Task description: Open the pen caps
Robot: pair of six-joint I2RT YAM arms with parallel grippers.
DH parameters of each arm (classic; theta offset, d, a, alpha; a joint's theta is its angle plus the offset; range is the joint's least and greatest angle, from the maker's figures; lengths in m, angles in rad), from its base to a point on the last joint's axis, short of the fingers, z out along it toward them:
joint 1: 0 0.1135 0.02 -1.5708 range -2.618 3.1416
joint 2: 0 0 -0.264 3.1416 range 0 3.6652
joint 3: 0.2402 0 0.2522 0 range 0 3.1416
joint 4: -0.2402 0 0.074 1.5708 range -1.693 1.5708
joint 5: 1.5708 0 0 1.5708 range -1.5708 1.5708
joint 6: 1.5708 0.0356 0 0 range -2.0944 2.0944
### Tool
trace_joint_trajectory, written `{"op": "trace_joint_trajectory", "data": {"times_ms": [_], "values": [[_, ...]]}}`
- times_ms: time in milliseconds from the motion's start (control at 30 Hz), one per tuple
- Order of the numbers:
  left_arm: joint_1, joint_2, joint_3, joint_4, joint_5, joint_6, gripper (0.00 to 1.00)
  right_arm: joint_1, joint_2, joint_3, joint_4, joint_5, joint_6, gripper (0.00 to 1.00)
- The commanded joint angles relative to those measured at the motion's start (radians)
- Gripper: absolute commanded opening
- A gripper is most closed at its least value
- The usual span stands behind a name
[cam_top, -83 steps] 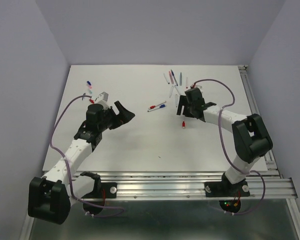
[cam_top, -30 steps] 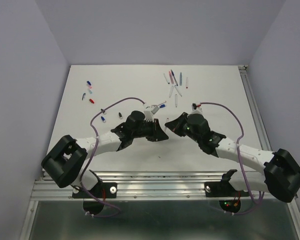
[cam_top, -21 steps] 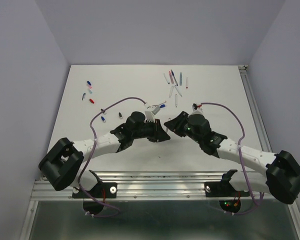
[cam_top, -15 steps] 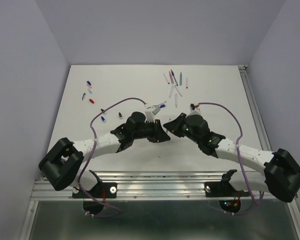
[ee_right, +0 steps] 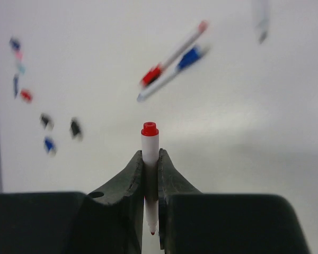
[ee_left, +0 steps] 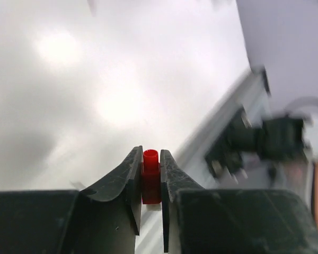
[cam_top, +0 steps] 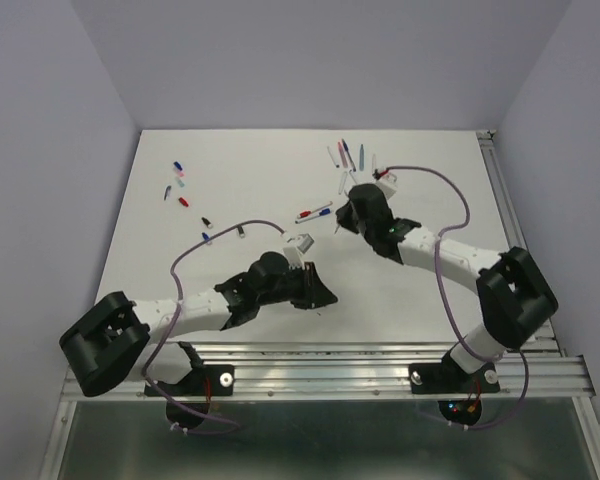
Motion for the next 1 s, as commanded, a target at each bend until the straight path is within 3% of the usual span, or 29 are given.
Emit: {"op": "trace_joint_trajectory", "data": {"times_ms": [0,200,400,600,833,967], "values": [[-0.185,-0.141,-0.099,0.011,0.124,-0.104,0.00,-0.254,0.142,0.255,-0.032,0.354,-0.115,0.01],[-0.199,-0.232,-0.155,-0.013,0.089,-0.143,0.00,-0.323,0.248,0.378,-0.045,0.278,-0.173,0.01],[-0.170,-0.244,-0.043,-0.228,-0.073,-0.068,0.00,-0.326,0.252,0.297,0.054,0.144,-0.239,0.01],[0.056,-0.259,-0.011,-0.328,-0.090,-0.015,0.00,-0.325,0.245,0.260,0.061,0.127,-0.329,0.01],[0.243,-0.244,0.095,-0.472,-0.222,0.055,0.00,-0.325,0.234,0.219,0.046,0.106,-0.354,0.01],[0.344,-0.204,0.144,-0.489,-0.228,0.083,0.00,-0.325,0.235,0.204,0.074,0.083,-0.398,0.04]]}}
